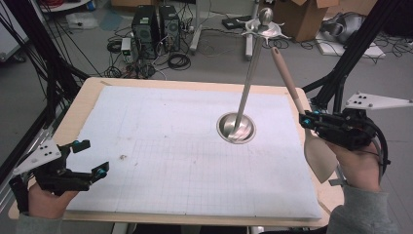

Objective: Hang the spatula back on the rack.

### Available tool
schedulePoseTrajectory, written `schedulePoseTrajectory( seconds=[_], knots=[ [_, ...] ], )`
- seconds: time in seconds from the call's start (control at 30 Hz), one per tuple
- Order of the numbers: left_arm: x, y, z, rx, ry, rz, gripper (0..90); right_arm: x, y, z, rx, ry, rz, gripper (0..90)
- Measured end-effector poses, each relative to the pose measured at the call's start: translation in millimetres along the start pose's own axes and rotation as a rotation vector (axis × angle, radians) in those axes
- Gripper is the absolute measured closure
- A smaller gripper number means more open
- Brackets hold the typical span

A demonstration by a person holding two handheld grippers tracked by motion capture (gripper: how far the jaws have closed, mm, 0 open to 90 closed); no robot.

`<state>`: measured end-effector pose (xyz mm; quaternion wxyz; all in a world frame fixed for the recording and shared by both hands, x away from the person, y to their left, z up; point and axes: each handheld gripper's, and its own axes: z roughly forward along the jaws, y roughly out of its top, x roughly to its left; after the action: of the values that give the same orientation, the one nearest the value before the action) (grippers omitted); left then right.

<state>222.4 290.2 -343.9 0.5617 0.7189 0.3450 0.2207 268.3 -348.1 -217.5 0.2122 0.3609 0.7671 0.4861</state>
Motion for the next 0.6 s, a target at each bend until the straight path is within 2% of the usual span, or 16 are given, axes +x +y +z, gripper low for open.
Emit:
schedulePoseTrajectory(
  seconds=[0.6],
  knots=[
    [1.3, -1.7, -0.6, 0.003, 0.004, -0.005, 1.7, -16.3, 5.6, -6.8, -0.005, -0.029, 0.024, 78.5]
  ],
)
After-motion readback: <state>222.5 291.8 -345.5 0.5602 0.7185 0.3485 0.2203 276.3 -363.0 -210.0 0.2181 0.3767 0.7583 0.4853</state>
